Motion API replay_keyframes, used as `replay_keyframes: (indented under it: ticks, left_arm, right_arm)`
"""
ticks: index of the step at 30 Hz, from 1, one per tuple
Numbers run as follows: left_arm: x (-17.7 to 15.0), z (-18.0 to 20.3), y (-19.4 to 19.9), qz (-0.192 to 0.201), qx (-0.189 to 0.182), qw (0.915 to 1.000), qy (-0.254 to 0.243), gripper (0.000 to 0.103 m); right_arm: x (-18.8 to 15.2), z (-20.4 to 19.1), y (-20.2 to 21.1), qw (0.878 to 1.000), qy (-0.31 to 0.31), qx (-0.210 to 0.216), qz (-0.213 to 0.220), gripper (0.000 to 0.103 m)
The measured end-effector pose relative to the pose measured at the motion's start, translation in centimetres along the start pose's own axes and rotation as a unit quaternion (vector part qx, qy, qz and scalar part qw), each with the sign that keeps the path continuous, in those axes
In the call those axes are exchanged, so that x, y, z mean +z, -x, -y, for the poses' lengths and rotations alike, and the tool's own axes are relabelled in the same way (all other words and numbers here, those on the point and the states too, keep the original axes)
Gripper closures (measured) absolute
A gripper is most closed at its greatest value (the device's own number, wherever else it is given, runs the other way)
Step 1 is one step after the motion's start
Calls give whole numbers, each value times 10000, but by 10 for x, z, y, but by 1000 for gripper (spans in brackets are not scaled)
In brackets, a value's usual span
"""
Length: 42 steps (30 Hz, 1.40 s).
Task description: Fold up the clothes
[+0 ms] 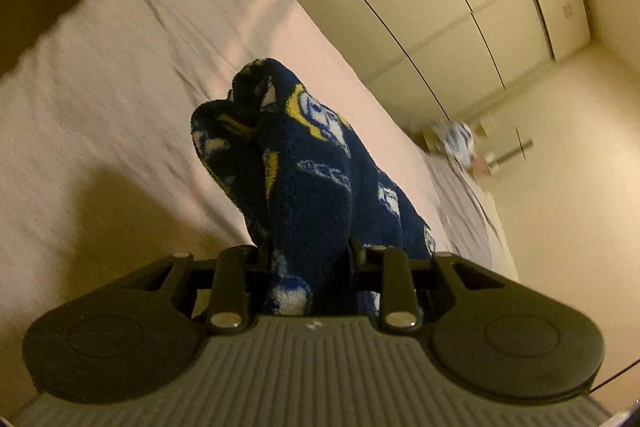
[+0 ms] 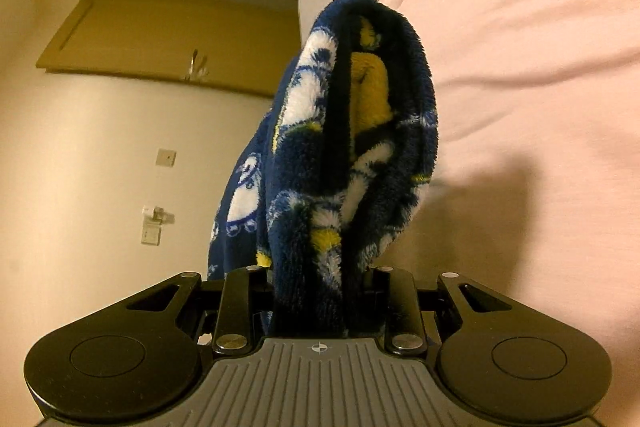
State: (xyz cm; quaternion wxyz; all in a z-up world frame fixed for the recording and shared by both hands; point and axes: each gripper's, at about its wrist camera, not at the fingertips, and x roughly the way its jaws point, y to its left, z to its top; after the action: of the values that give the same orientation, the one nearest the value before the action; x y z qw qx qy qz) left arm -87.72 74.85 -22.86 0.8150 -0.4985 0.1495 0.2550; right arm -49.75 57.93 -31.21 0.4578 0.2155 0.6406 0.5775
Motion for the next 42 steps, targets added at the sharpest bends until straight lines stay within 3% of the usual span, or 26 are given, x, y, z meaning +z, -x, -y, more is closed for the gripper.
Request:
replay_keyframes:
  ticks: [2, 5, 6, 8, 10, 15, 19, 21, 23, 25, 26, 31, 33, 35, 37, 39, 42]
  left_arm:
    - [18, -22, 5, 22, 129, 9999, 31, 76]
    - [30, -61, -2, -65, 517, 9984, 238, 71]
    - [32, -75, -5, -104, 682, 9970, 340, 71]
    - [35, -104, -13, -181, 1012, 9932, 544, 71]
    - [39, -132, -20, -259, 1339, 9878, 746, 71]
    - [28, -127, 14, -288, 1182, 9898, 746, 70]
    - [8, -116, 32, -340, 944, 9911, 869, 61]
    - [-4, -112, 27, -439, 1128, 9908, 602, 61]
    - [-15, -108, 21, -549, 1351, 9889, 296, 64]
    - [-22, -102, 10, -877, 1852, 9783, -305, 66]
    - [-22, -96, 13, -870, 1897, 9768, -470, 71]
    - [-2, -47, 40, -395, 1694, 9762, -1297, 72]
    - [2, -37, 30, -537, 1473, 9735, -1663, 72]
    - [-4, -34, 11, -899, 1432, 9645, -2030, 72]
    - [-23, -41, -6, -1263, 1546, 9503, -2389, 72]
    - [-45, -57, -16, -1265, 1705, 9442, -2519, 72]
    - [-63, -75, -15, -991, 1655, 9493, -2484, 71]
  right_arm:
    - [5, -4, -36, 9999, 42, -48, -113, 74]
    - [8, 4, -78, 9987, 101, -446, -213, 63]
    - [14, 14, -85, 9973, 114, -694, -200, 53]
    - [20, 32, -97, 9894, 227, -1429, -130, 50]
    - [22, 37, -98, 9838, 388, -1750, -72, 50]
    - [-18, 15, -82, 9802, 605, -1888, 3, 46]
    - [-53, -21, -73, 9795, 744, -1864, -184, 44]
    - [-72, -27, -78, 9740, 1020, -2002, -289, 44]
    - [-85, -27, -88, 9557, 1465, -2522, -384, 44]
    - [-94, -31, -93, 9299, 1903, -3113, -467, 44]
    - [-96, -36, -92, 9227, 2057, -3232, -434, 44]
    - [-109, -83, -82, 8946, 3054, -3263, 83, 44]
    - [-120, -98, -90, 8846, 3380, -3207, 179, 45]
    - [-135, -101, -109, 8700, 3752, -3198, 62, 45]
    - [-152, -91, -125, 8527, 4038, -3308, -195, 45]
    - [-168, -74, -141, 8347, 4286, -3430, -430, 48]
    - [-183, -41, -155, 8111, 4667, -3489, -501, 49]
